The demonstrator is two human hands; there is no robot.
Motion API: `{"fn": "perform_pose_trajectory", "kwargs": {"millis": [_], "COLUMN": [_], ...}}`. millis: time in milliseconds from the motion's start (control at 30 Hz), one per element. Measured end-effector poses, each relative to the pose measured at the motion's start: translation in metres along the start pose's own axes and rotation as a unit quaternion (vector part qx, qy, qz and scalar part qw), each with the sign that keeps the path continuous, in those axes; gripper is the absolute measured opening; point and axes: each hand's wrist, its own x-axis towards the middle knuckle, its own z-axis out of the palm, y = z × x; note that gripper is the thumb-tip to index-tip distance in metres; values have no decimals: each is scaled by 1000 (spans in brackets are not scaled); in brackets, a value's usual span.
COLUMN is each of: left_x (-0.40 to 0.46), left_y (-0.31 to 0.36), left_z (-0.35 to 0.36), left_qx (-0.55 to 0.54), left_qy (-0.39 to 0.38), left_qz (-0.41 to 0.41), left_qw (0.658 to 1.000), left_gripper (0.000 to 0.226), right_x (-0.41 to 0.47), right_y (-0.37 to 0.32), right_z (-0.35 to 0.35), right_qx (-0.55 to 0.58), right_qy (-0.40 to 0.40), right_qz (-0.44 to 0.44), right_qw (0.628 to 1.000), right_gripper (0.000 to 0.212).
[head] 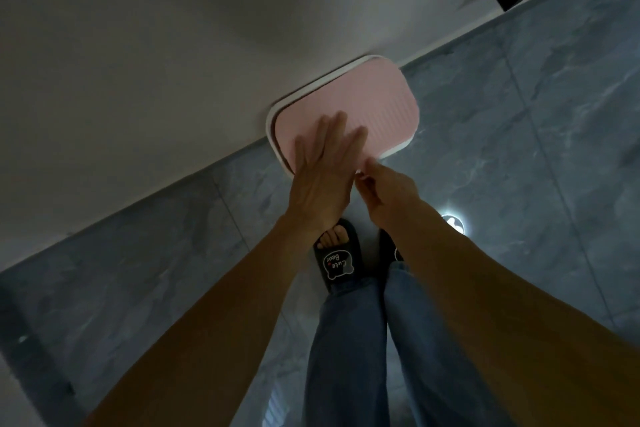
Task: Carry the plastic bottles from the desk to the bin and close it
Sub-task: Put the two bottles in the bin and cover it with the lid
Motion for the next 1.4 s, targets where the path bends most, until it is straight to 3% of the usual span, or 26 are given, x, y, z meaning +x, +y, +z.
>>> {"fn": "perform_pose_trajectory", "kwargs": {"millis": [267,433,867,1033,1200,1400], "left_x": [2,-4,1,1,8,8], "left_y": [1,1,2,3,7,5], "left_z": [4,2,-1,-1,4,9], "left_qx": [-7,-1,-10,-7,-13,-10], "left_qy": [6,8,11,13,8,11], "left_qz": [-8,-29,-49,-48,-47,-51], "left_qw": [1000,1000,999,999,999,999], "left_gripper": [90,84,73,77,86,88], "right_x": [-2,-1,-1,-2,4,11], "right_y": [-11,-7,-9,-10,-7,-4], "right_z": [-7,-5,-1,0,1,-5], "right_qx": [6,-22,-27,-31,-56,-105], "right_qy": [-26,-39,-30,-25,30,-4], "right_qz": [12,18,16,16,-6,-41], "right_qw": [1000,999,999,999,998,994], "right_gripper": [2,9,2,4,11,9]}}
